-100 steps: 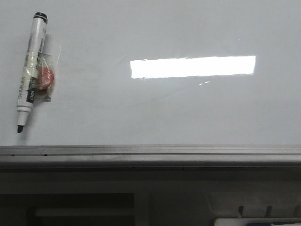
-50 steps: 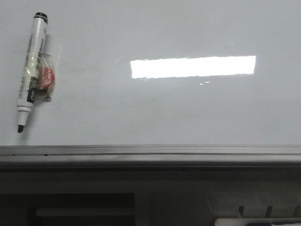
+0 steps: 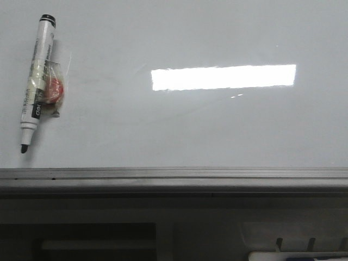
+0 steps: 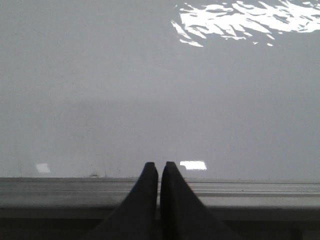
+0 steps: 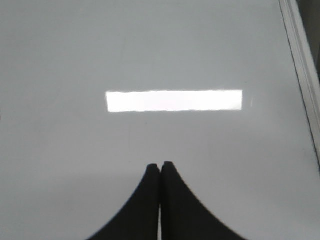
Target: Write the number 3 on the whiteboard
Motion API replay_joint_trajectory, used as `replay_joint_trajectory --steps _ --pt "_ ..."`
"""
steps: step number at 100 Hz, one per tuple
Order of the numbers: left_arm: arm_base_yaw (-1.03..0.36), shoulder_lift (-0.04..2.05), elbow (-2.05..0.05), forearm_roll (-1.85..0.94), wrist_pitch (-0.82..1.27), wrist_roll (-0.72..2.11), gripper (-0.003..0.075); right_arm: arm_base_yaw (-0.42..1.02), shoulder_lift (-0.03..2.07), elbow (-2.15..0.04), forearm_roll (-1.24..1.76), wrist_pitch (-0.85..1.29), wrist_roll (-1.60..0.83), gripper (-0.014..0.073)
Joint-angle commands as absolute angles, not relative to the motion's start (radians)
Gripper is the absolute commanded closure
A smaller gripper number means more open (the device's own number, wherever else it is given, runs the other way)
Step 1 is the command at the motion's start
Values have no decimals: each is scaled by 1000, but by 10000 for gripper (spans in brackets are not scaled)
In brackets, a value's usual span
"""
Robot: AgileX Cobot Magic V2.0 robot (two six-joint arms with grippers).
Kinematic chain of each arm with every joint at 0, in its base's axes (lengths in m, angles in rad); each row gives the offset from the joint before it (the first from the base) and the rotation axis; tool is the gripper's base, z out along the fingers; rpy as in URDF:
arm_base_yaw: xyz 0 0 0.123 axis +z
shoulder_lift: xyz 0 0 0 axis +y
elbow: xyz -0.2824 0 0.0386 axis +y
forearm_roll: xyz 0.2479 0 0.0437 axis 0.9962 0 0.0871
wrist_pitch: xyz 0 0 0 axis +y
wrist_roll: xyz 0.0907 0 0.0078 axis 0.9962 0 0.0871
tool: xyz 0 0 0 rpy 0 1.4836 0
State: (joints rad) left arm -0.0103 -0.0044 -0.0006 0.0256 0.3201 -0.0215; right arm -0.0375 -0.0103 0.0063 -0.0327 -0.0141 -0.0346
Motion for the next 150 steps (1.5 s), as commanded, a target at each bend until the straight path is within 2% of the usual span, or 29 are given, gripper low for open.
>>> replay_joint_trajectory --steps 1,42,78,91,107,127,150 --pt "-10 -30 12 28 238 -24 741 -44 -26 38 -44 -100 -37 655" --pt "-10 -30 12 28 228 -24 741 -44 -26 38 -44 -63 -37 655" --pt "-10 -28 12 -20 49 -24 741 -44 -26 38 -44 -63 -37 655" --pt "-10 -28 -8 -53 30 -24 741 -44 -26 27 86 -28 -37 655" --pt "-10 -24 -103 -67 69 -24 741 -44 -25 -34 112 86 -37 655" --pt "-10 71 -286 -41 326 -24 741 -44 37 -136 112 219 -37 655" --pt "-10 140 -378 -51 340 -24 741 -44 141 -250 112 390 -37 655"
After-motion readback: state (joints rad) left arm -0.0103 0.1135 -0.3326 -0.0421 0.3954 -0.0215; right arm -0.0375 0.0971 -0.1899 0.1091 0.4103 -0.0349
